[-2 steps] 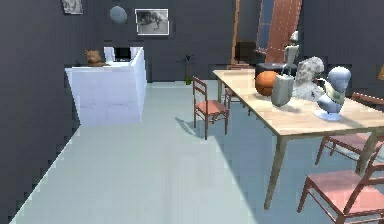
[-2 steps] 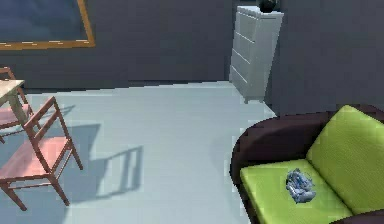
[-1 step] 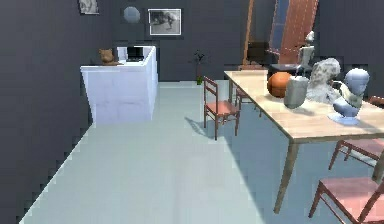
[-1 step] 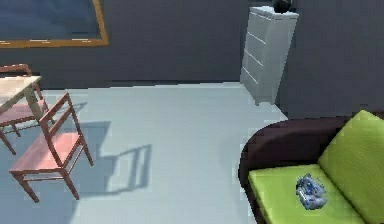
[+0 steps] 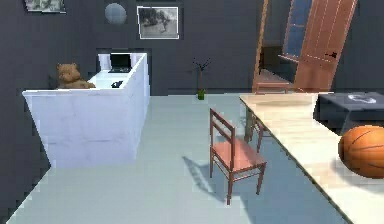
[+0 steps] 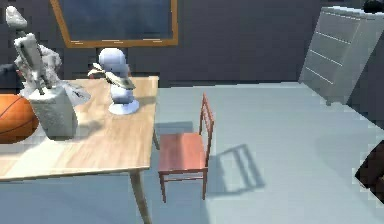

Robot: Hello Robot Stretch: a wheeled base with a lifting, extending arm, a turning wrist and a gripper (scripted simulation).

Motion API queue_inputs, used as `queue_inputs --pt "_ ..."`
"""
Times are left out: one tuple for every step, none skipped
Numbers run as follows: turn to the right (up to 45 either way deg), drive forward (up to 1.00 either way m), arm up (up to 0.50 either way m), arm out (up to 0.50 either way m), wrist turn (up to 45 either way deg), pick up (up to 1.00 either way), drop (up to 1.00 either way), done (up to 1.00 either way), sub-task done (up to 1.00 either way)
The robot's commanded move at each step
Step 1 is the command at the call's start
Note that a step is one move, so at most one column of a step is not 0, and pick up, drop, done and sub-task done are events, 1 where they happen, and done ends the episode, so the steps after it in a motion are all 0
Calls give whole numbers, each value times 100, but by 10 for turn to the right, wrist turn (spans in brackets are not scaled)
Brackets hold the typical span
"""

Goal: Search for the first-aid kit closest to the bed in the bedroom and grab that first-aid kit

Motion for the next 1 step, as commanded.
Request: queue_inputs --pt "0 55 0 0 0 0 0 0 0"
